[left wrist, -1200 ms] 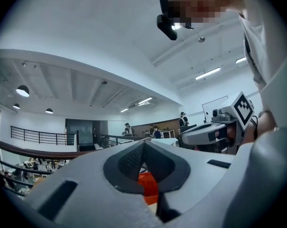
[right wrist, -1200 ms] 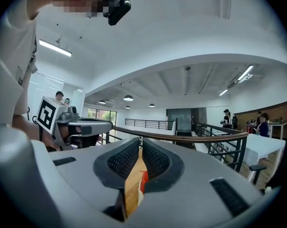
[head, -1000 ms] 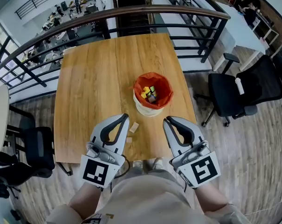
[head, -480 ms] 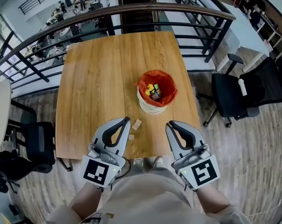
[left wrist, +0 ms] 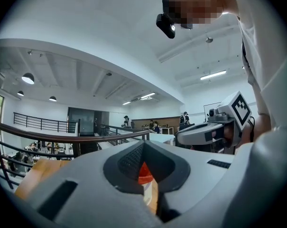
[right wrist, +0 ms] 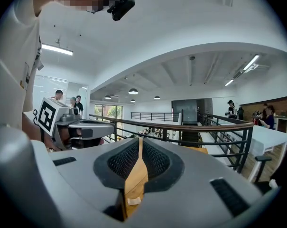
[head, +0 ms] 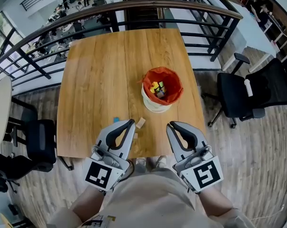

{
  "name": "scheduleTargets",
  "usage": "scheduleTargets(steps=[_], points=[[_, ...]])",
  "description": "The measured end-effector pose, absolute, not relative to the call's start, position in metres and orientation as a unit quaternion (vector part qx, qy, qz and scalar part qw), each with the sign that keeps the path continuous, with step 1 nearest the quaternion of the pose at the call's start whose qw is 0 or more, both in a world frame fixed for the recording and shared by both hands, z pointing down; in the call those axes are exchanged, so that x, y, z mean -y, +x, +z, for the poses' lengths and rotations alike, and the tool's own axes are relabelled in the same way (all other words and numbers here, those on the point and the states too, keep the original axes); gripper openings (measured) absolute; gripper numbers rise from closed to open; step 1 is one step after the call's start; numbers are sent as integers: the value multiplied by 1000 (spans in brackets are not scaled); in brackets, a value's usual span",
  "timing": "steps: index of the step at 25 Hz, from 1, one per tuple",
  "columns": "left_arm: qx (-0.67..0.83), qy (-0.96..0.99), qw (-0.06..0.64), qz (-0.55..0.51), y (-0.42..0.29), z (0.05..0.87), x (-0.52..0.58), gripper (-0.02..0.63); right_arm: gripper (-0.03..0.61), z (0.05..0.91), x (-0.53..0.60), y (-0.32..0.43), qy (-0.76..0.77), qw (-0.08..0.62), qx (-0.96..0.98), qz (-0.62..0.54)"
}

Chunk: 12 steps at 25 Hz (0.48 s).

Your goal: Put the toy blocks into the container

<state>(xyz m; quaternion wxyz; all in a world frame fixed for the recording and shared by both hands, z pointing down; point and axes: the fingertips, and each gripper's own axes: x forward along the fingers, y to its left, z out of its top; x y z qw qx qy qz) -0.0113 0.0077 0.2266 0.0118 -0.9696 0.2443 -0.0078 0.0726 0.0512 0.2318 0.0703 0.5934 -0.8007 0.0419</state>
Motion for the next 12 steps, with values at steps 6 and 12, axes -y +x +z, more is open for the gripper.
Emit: scheduleTargets(steps=[6, 12], points=[[-245, -969, 7, 2, -19, 219, -9, 12, 34, 236, -45, 63, 583, 73, 808, 44], [-264, -964, 14, -13, -26, 217, 6, 12, 35, 234, -25, 54, 574, 60, 816, 40]])
